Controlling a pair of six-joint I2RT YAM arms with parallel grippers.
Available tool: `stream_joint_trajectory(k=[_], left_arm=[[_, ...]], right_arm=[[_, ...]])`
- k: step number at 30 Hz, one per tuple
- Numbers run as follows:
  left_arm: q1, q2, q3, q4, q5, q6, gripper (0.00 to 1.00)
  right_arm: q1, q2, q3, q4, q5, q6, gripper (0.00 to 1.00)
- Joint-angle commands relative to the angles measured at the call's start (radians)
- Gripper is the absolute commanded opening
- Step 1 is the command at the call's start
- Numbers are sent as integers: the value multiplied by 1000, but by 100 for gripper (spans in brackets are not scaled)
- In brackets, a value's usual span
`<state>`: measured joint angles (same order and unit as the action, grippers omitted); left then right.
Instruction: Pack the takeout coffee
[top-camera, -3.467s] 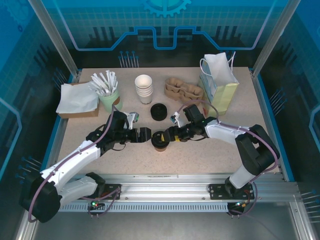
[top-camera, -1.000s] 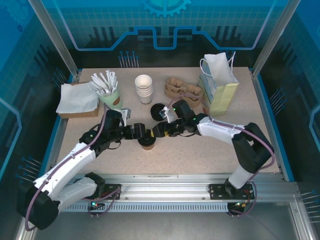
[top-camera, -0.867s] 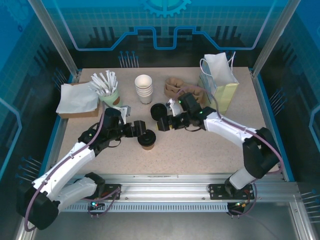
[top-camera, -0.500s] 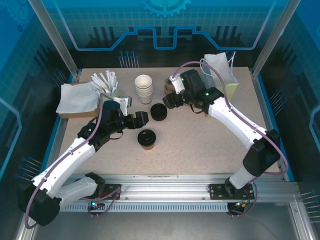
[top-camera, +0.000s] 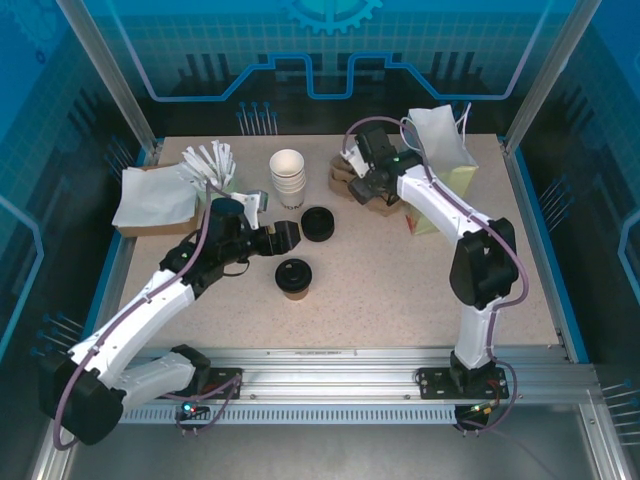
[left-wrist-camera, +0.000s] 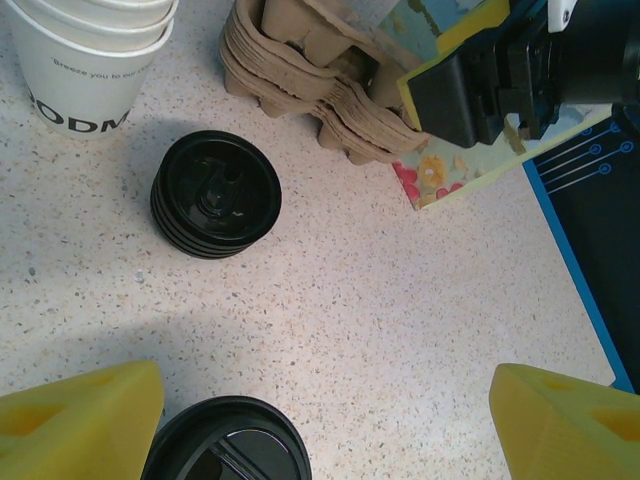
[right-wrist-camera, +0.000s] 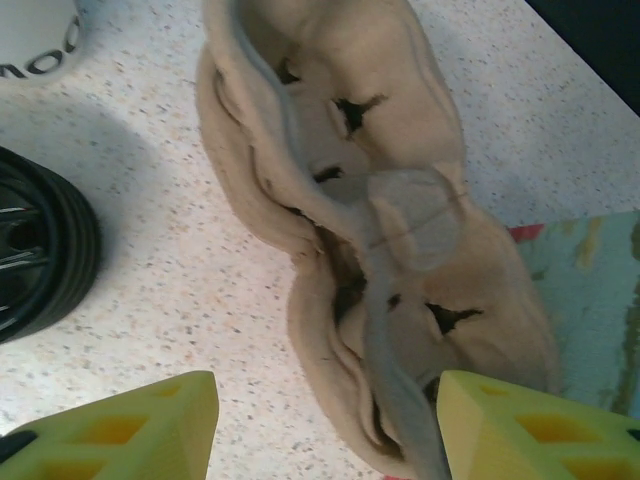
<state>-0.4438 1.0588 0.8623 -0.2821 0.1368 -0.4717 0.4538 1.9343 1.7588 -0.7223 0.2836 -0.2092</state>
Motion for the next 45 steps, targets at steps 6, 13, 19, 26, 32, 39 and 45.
stream_joint_trajectory(k=[6, 13, 19, 26, 32, 39, 45], left_arm=[[1, 11, 33, 19, 31, 5, 86], [1, 13, 31, 15, 35, 8, 86], [1, 12, 24, 20, 40, 7, 86], [1, 12, 17, 19, 45, 3, 86], [1, 13, 12, 24, 53, 1, 86], [1, 20, 9, 29, 62, -3, 86], [1, 13, 6, 23, 65, -3, 86]], right_arm=[[-33, 81, 110, -127, 1, -50, 50], [-47, 116, 132, -149, -1, -59, 39], [-53, 138, 137, -154, 18, -87, 32], [-53, 150, 138, -146, 54, -119, 27], [-72, 140, 151, -137, -56, -65, 33], [-81, 147, 188, -100, -169, -13, 39], [-102, 213, 272, -125, -177, -41, 43]])
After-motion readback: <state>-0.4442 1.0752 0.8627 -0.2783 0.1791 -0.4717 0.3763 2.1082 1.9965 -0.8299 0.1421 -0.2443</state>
